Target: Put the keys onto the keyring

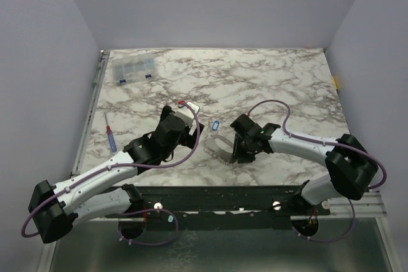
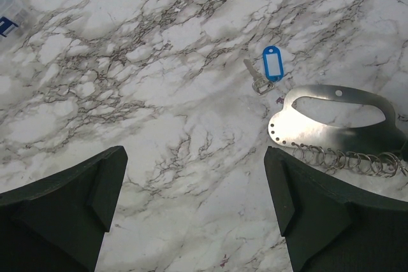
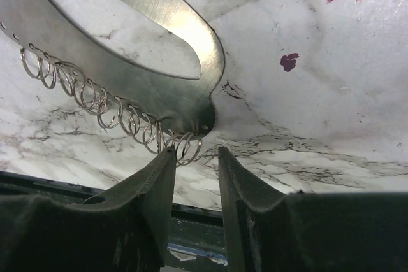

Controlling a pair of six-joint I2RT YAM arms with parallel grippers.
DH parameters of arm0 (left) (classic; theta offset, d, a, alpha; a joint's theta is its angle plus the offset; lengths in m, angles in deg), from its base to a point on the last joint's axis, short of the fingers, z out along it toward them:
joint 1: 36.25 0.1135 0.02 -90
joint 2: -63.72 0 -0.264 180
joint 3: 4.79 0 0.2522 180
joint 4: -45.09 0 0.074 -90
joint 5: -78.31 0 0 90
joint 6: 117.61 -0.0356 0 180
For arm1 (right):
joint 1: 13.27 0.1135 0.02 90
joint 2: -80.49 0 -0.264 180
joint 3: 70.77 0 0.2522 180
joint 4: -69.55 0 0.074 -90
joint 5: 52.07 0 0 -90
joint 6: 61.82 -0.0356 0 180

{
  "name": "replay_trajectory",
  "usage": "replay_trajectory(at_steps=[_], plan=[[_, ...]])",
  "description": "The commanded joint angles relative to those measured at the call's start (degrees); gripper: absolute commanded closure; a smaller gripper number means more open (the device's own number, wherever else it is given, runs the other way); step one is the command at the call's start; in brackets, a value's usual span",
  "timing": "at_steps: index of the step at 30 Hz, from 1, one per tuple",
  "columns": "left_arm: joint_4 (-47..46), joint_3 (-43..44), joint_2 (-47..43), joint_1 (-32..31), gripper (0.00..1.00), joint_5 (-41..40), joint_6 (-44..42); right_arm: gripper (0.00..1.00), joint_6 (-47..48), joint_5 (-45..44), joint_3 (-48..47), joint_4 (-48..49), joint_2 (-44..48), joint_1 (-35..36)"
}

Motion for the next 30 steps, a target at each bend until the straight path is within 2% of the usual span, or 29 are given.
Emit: replay_trajectory(at_steps=[1,13,22,30], plan=[[-0.2,-0.7,-1.1,0.1,0.01,-1.6,-0.4,0.63,-0.6,-1.2,-0.1,-0.1,-0.8,1.1],[-0.1,-1.0,-1.8,0.1,0.01,-1.7,-0.5,0.64,-0.2,-1.8,-2.0,-0.7,-3.1,2.0],[-0.1,-1.3,-1.6,0.1,0.01,-1.6,-0.5,0.75,-0.3,-3.1,-1.8,-1.3,-3.3,2.1],[-0.2,-1.4,-1.1,0.1,0.01,-1.6,-0.6,0.81,0.2,-3.5,-2.0,-1.7,-3.2,2.1]])
